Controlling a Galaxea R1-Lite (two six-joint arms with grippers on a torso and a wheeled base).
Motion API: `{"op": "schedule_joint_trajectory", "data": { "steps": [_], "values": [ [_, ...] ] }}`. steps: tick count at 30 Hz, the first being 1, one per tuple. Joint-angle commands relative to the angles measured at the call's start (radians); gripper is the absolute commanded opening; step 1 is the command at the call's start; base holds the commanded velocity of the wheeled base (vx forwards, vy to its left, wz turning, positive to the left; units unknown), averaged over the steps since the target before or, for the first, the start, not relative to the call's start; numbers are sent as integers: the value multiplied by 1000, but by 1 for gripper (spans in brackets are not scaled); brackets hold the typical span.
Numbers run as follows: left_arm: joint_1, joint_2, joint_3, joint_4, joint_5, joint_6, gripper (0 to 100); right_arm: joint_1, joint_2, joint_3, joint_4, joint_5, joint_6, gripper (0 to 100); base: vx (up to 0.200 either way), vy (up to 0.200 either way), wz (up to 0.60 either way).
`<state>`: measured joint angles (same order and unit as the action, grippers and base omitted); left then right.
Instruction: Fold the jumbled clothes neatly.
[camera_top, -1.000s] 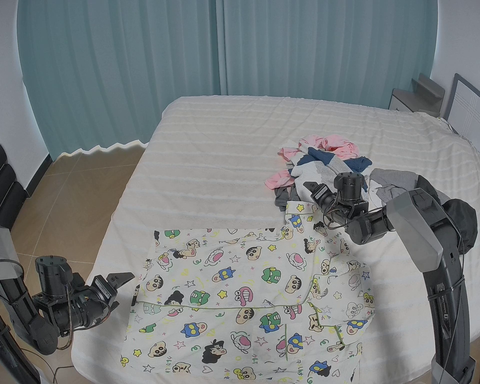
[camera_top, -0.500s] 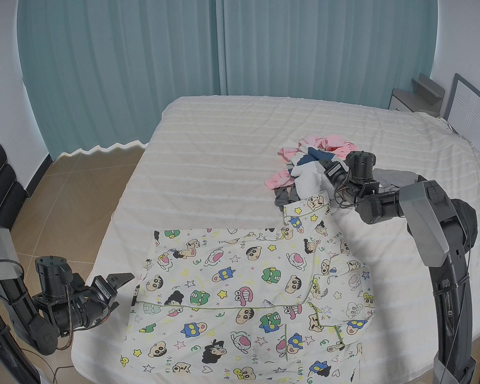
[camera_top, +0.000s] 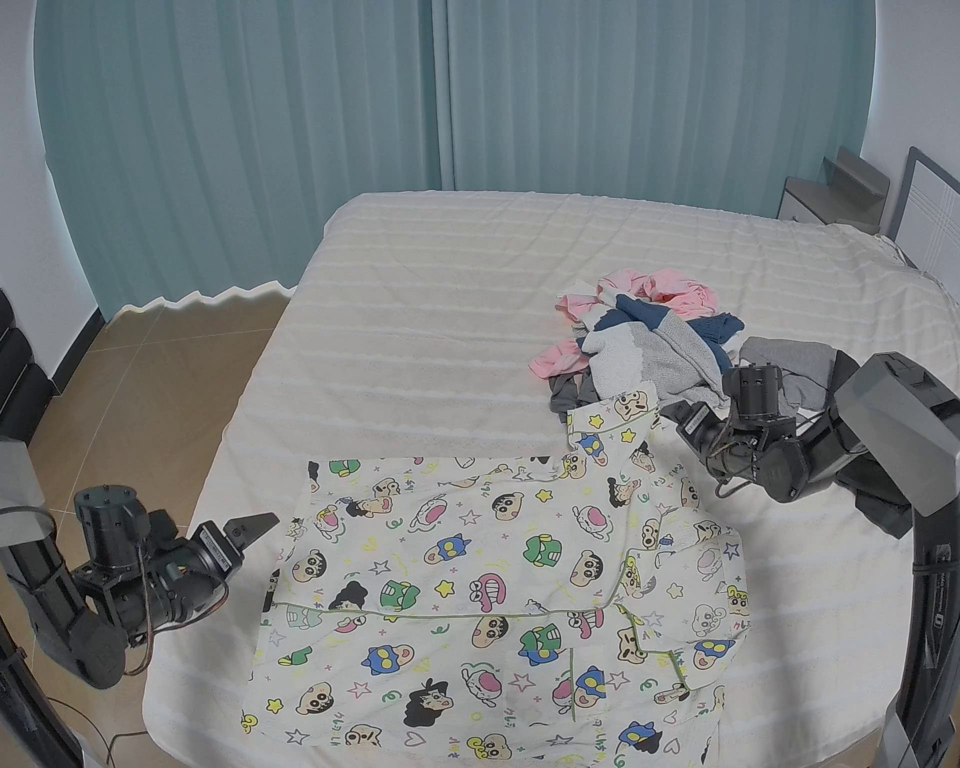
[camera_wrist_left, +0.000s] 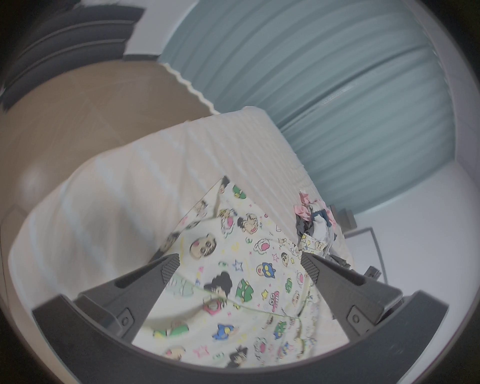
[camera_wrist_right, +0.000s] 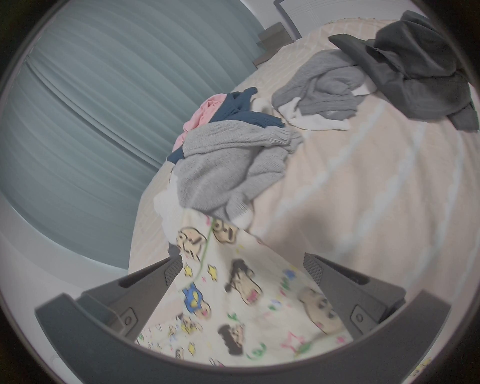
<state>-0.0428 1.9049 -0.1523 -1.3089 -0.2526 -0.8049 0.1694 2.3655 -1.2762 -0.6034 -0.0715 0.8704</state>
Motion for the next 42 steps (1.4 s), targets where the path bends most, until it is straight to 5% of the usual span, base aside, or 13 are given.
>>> {"op": "schedule_joint_trajectory", "data": {
  "steps": [1, 5, 6, 10, 21, 25, 42],
  "values": [
    [7, 197, -285, 76, -1, 250, 100, -7, -201, 301, -147, 44, -45, 100, 0, 0, 0],
    [6, 227, -516, 329, 3, 256, 100, 1, -243, 414, -223, 44, -73, 100, 0, 0, 0],
    [1, 235, -670, 562, -2, 257, 100, 12, -278, 479, -263, 41, -87, 100, 0, 0, 0],
    [-16, 329, -957, 858, -5, 262, 100, 68, -361, 618, -351, 38, -87, 100, 0, 0, 0],
    [-54, 488, -1099, 847, -20, 259, 100, 174, -473, 834, -510, 25, -87, 100, 0, 0, 0],
    [-63, 522, -1116, 847, -14, 273, 100, 206, -488, 896, -575, -33, -88, 100, 0, 0, 0],
    [-58, 516, -1110, 846, 24, 303, 100, 210, -502, 937, -615, -45, -100, 100, 0, 0, 0]
  ]
}}
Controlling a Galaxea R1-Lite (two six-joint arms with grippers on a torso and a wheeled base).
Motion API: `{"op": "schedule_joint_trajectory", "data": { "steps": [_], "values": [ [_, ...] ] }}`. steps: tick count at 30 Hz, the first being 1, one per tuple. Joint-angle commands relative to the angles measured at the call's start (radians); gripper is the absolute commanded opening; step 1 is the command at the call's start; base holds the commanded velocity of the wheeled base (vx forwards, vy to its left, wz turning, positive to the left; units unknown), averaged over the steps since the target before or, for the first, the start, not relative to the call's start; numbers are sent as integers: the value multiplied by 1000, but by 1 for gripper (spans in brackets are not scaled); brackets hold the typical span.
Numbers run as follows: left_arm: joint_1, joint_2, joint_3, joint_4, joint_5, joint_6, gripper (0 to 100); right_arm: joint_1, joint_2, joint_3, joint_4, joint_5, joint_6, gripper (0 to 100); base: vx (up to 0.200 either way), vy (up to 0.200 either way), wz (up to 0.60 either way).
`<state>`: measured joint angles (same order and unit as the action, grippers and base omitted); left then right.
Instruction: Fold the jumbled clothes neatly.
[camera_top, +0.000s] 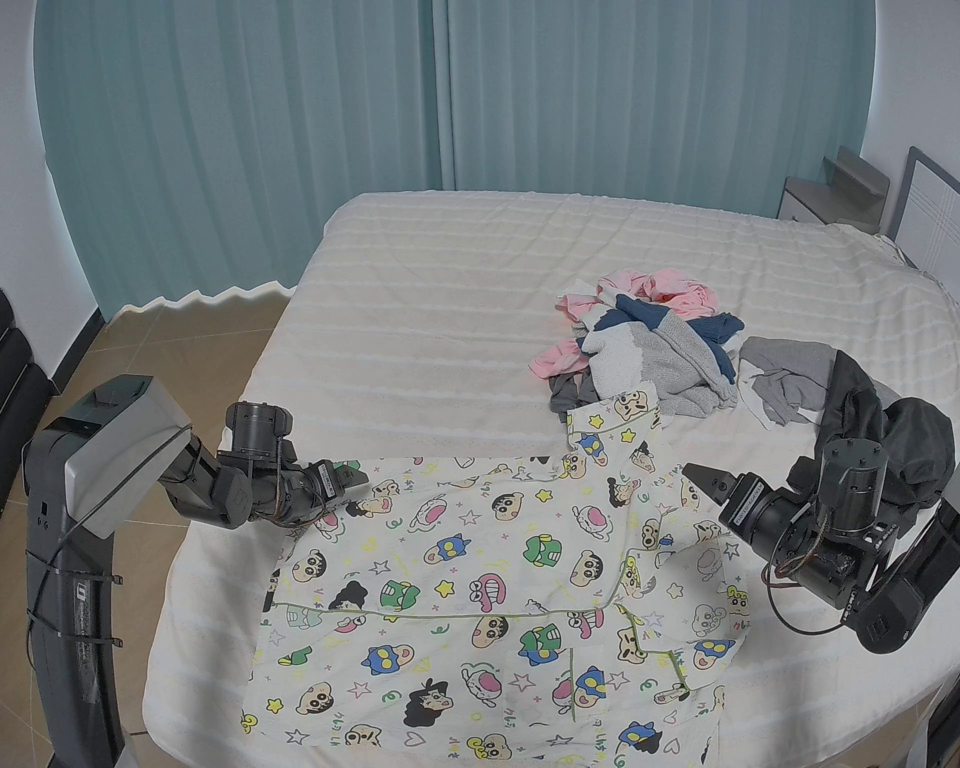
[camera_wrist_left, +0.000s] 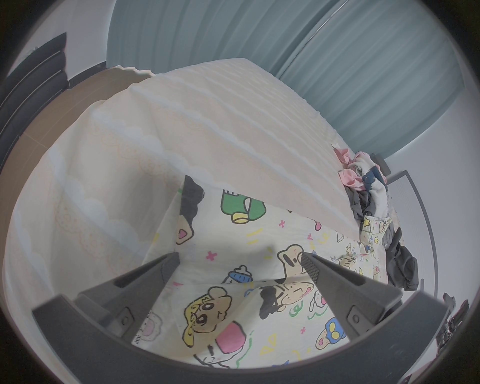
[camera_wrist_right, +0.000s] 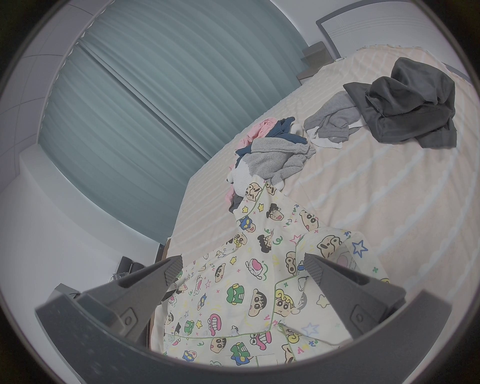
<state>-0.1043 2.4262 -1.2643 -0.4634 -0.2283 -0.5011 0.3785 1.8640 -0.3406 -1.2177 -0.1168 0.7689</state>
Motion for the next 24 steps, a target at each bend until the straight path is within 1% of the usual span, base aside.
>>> {"op": "schedule_joint_trajectory", "data": {
  "steps": [1, 7, 10, 11, 13, 24],
  "values": [
    [3, -7, 3, 0, 0, -1, 100, 0, 0, 2, 1, 0, 1, 100, 0, 0, 0],
    [6, -38, 19, 2, 1, 3, 100, 0, 3, 3, 0, 0, 4, 100, 0, 0, 0],
    [6, -44, 29, 2, 1, 24, 100, -1, 4, 3, 0, 0, 6, 100, 0, 0, 0],
    [9, -52, 40, 2, 1, 50, 100, -1, 4, 5, 0, 0, 7, 100, 0, 0, 0],
    [15, -64, 51, 2, 1, 68, 100, -1, 6, 5, 0, 0, 7, 100, 0, 0, 0],
    [6, -42, 71, -4, 7, 95, 100, -1, 12, 5, 1, 5, 7, 100, 0, 0, 0]
  ]
}}
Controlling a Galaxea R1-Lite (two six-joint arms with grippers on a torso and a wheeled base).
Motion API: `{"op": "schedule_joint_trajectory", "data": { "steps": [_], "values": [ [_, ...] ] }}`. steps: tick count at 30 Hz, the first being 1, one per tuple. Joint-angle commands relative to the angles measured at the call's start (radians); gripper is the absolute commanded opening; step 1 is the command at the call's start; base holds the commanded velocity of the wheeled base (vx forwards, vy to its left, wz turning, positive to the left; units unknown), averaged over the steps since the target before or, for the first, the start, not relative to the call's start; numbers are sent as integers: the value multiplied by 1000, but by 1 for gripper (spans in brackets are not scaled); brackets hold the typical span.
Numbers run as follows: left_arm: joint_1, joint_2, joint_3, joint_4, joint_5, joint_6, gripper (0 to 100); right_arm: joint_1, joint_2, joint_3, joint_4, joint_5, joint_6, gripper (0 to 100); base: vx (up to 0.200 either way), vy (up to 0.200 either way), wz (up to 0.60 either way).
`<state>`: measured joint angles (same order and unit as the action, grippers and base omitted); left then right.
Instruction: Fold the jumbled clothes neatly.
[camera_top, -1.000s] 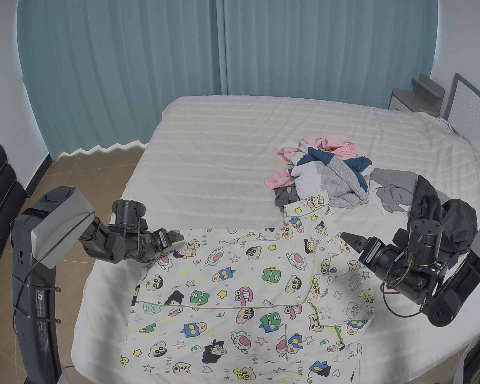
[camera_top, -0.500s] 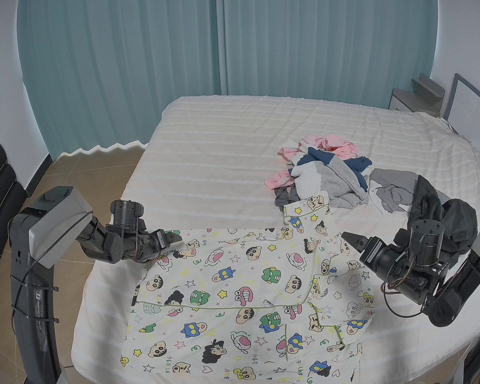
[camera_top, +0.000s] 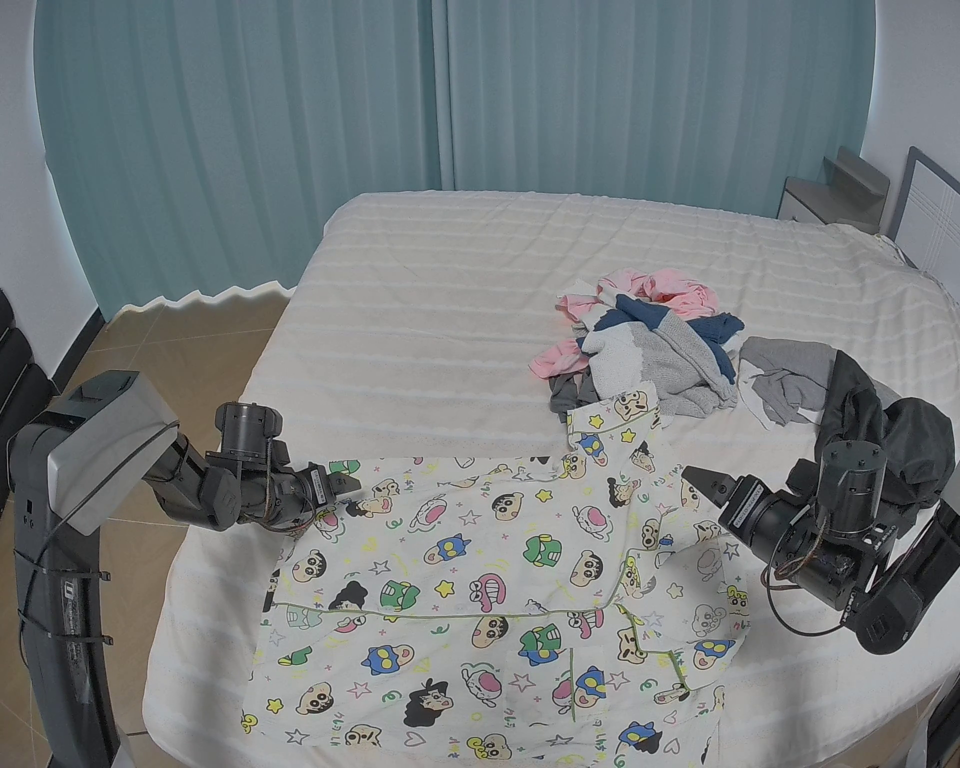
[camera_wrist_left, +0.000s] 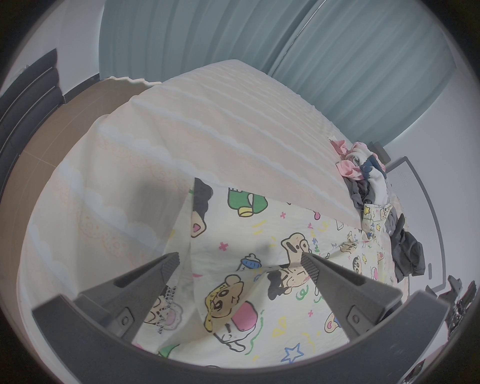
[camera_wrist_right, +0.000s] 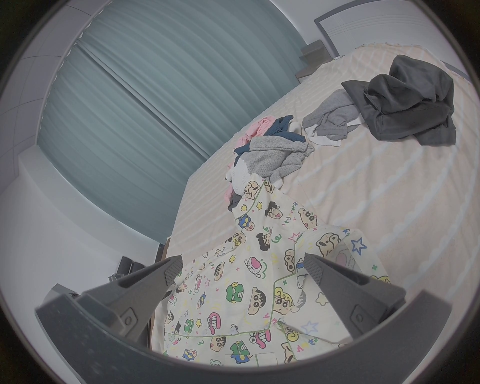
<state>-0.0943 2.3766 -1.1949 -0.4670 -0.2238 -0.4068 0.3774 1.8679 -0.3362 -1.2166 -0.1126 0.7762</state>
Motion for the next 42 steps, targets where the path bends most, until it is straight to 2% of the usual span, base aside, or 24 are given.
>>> {"op": "schedule_joint_trajectory", "data": {
  "steps": [1, 14, 15, 20, 42],
  "values": [
    [-9, 10, 1, -2, 8, 0, 100, 0, 10, 0, 0, 1, 0, 100, 0, 0, 0],
    [-25, 39, -29, -2, 20, -7, 100, 3, 25, 3, 0, 1, 2, 100, 0, 0, 0],
    [-25, 39, -29, -2, 20, -7, 0, 3, 25, 3, 0, 1, 2, 100, 0, 0, 0],
    [-22, 44, -38, -2, 54, -10, 0, 5, 31, 3, -1, 1, 2, 100, 0, 0, 0],
    [45, 36, -88, -25, 70, -7, 0, 15, 31, 5, -1, -1, 21, 100, 0, 0, 0]
  ]
}}
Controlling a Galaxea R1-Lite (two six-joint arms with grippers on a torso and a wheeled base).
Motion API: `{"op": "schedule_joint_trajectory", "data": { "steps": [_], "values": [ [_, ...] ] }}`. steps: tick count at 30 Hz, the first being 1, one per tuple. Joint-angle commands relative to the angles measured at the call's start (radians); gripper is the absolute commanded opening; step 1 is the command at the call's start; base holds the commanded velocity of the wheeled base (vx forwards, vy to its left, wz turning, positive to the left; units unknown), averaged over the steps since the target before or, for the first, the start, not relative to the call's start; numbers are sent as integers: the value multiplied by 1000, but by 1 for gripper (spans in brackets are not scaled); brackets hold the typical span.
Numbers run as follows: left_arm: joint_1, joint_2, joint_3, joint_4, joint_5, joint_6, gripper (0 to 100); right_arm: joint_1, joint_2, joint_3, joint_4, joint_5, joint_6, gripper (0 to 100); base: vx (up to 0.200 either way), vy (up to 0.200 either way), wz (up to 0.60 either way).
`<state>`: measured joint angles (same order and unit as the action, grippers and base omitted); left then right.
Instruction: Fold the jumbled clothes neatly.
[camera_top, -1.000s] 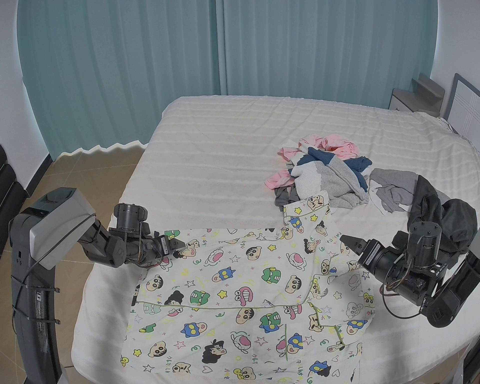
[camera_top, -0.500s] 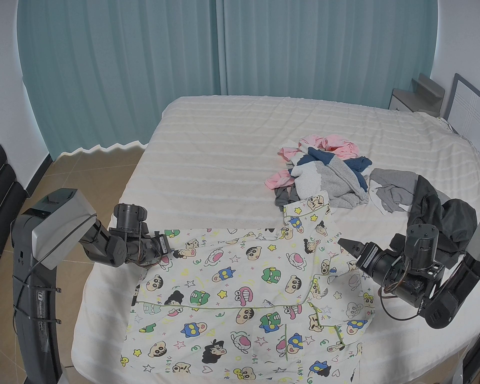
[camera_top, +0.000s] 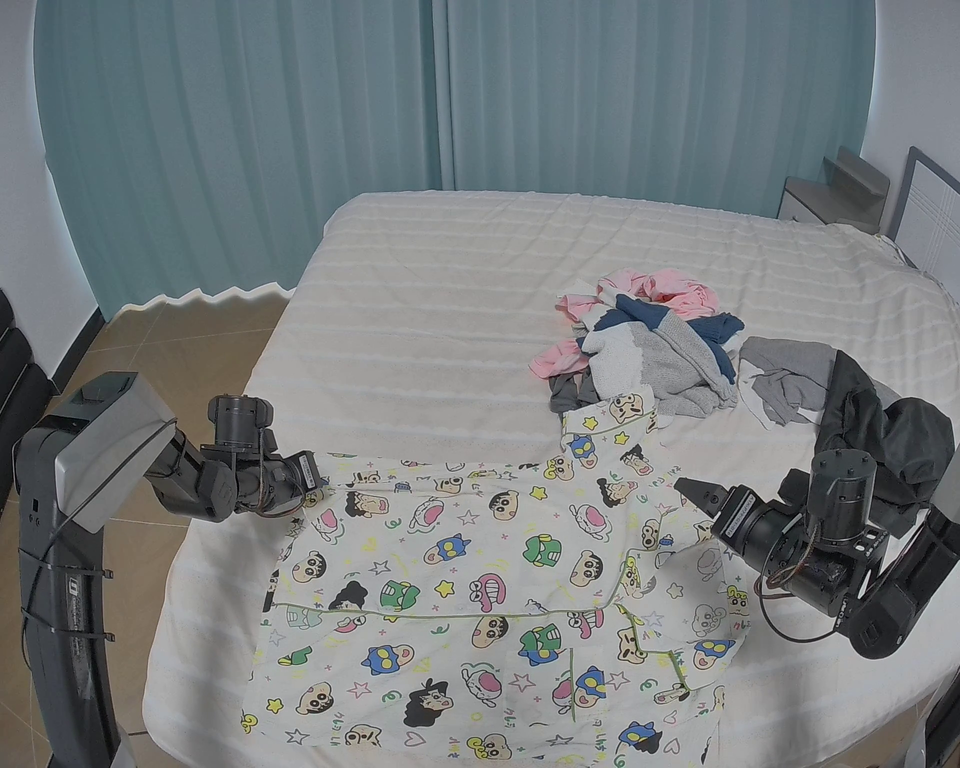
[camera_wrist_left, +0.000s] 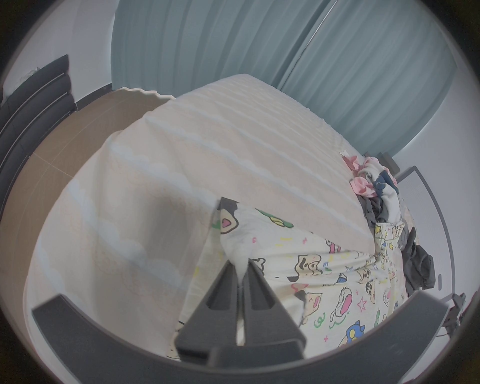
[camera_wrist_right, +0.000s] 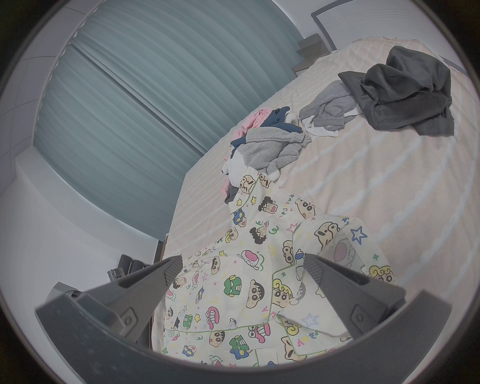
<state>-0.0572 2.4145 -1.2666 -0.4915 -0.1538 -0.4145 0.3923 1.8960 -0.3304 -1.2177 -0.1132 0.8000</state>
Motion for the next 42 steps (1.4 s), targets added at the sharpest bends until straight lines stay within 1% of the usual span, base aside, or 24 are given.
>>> {"op": "schedule_joint_trajectory", "data": {
  "steps": [1, 13, 16, 23, 25, 29, 30, 32, 34, 35, 36, 38, 42],
  "values": [
    [10, -2, -20, -1, 0, 0, 0, 0, 3, -2, 0, 0, -2, 100, 0, 0, 0],
    [23, 0, -88, 8, 2, 6, 0, 0, 2, -10, 0, -3, -8, 100, 0, 0, 0],
    [30, 2, -108, 11, 2, 33, 0, 0, 2, -12, 0, -3, -10, 100, 0, 0, 0],
    [30, 5, -129, 13, 7, 40, 0, -7, 3, -13, 1, -3, -12, 100, 0, 0, 0],
    [30, 5, -137, 21, 7, 42, 0, -12, 3, -16, 1, -3, -16, 100, 0, 0, 0],
    [30, 6, -163, 73, 10, 57, 0, -46, 20, -45, 18, 6, -50, 100, 0, 0, 0],
    [31, 6, -166, 74, 10, 57, 100, -49, 23, -48, 18, 6, -54, 100, 0, 0, 0],
    [31, 15, -178, 77, 20, 56, 100, -93, 51, -76, 33, 29, -120, 100, 0, 0, 0],
    [31, 21, -186, 73, 37, 54, 100, -128, 74, -96, 58, 73, -156, 100, 0, 0, 0],
    [30, 28, -192, 71, 59, 51, 100, -167, 100, -131, 93, 122, -182, 100, 0, 0, 0],
    [30, 29, -192, 71, 68, 49, 100, -188, 117, -160, 119, 150, -194, 100, 0, 0, 0],
    [31, 26, -185, 82, 66, 45, 100, -228, 158, -245, 207, 188, -219, 100, 0, 0, 0],
    [37, 28, -181, 133, 59, 43, 100, -265, 236, -401, 408, 224, -249, 100, 0, 0, 0]
  ]
}}
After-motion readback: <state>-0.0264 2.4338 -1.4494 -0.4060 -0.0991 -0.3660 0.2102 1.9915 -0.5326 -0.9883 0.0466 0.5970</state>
